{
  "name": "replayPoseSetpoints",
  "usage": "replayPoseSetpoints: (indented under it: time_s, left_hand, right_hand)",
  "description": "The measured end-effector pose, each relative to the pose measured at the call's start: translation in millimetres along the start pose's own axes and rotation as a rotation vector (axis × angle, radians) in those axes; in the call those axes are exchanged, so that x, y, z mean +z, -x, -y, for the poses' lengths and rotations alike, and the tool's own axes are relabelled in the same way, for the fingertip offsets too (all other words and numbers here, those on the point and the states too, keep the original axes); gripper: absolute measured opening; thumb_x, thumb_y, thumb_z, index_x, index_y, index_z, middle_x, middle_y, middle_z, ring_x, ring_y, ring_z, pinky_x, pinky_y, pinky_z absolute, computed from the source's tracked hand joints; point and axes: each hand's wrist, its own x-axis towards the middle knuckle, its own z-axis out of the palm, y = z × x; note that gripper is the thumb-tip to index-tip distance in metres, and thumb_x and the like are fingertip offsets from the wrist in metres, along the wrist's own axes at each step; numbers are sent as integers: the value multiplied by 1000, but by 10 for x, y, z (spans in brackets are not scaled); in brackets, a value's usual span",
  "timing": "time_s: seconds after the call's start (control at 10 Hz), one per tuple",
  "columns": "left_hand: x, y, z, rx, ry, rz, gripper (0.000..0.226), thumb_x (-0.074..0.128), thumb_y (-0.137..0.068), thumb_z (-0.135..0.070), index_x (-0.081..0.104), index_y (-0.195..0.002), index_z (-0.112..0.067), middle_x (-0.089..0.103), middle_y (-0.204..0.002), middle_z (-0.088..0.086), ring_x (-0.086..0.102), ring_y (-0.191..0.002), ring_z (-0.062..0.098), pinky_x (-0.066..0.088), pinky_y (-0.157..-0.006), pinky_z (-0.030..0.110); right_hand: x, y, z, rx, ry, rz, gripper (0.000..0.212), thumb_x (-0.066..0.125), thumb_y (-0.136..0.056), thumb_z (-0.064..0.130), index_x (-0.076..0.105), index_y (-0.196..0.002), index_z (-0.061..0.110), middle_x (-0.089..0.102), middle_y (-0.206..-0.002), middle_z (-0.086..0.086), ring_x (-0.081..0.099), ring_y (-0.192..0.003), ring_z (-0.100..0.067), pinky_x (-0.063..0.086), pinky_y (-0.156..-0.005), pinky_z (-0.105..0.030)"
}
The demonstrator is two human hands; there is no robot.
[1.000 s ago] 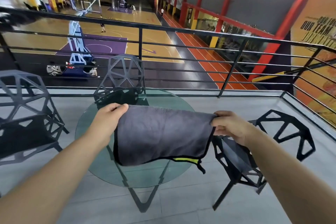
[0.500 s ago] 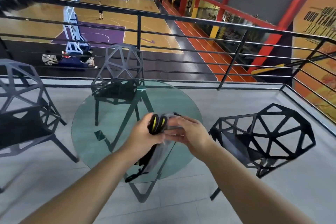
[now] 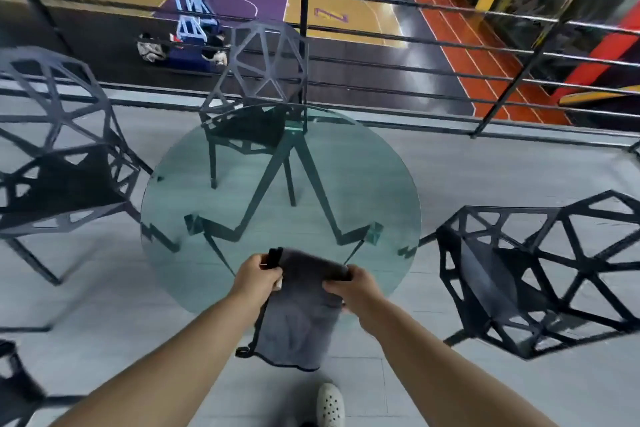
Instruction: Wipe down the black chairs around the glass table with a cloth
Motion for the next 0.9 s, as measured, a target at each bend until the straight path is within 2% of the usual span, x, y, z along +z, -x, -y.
replayPoseSetpoints:
  time_s: [0.1,0.2,0.3,0.4,0.5,0.6,0.7,0.8,0.9]
  left_hand:
    - [184,-270,111,-83,33,-66,21,59,-82,4,60,-103,3,59,-72,12,56,-67,23,44,-61,27]
    - [297,-437,138,-100,87,-121,13,56,-84,5,59,-96,-1,58,-62,8,54,-64,23,41,-61,27]
    - [347,-570,156,-79,74,-188,28,62,-85,-5,54,-112,-7,65,-82,3,59,-82,23,46,-79,32]
    - [357,-566,218,-42,-123,-275,41,66,-82,-9,54,-121,-13,58,-108,4,57,-95,18,42,-81,26]
    - [423,-459,314,-63,-252,-180,35,58,-80,-1,63,-111,-18,63,-99,-2,60,-87,15,42,-73,21]
    - [503,-368,486,-86,-331,-23,25,52,-74,-8,64,-91,-22,56,-75,-4,51,-68,12,38,-64,20]
    - [499,-298,580,-79,-354,-20,17,49,-73,-15,57,-84,-25,57,-78,0,53,-70,17,43,-65,28]
    - [399,-178,507,-84,-340,-63,30,56,-83,-14,60,-113,-16,64,-104,5,63,-93,21,53,-79,31]
    - [247,9,456,-107,-289,-117,40,57,-85,-18,55,-125,-17,61,-120,5,61,-103,22,51,-87,32]
  right_hand:
    - [21,-381,-1,-12,220,15,23,69,-73,17,62,-95,12,63,-83,-6,58,-70,-18,43,-55,-24]
    - [-22,-694,38,-52,326,51,32,67,-75,20,60,-106,12,64,-93,-6,59,-81,-21,44,-62,-25]
    - [-80,-931,71,-166,392,53,53,64,-80,15,48,-131,17,57,-116,-4,57,-100,-21,45,-74,-26]
    - [-121,-1074,68,-337,702,45,62,59,-87,15,34,-143,25,37,-136,3,39,-125,-18,42,-86,-27]
    - [-49,-1165,-12,-525,927,139,57,54,-88,15,39,-141,28,35,-137,3,32,-130,-18,41,-95,-28]
    - [49,-1203,-129,-623,1171,270,60,56,-84,26,38,-141,31,31,-140,0,24,-135,-22,31,-107,-30]
    - [77,-1207,-142,-644,1276,305,62,58,-84,31,35,-142,33,27,-142,0,19,-137,-23,27,-110,-32]
    - [52,-1166,-4,-620,1234,296,63,54,-88,24,30,-146,29,30,-143,1,25,-135,-21,29,-109,-31]
    - [-54,-1069,108,-631,1224,293,63,53,-90,26,26,-148,23,31,-144,0,31,-132,-20,28,-110,-32]
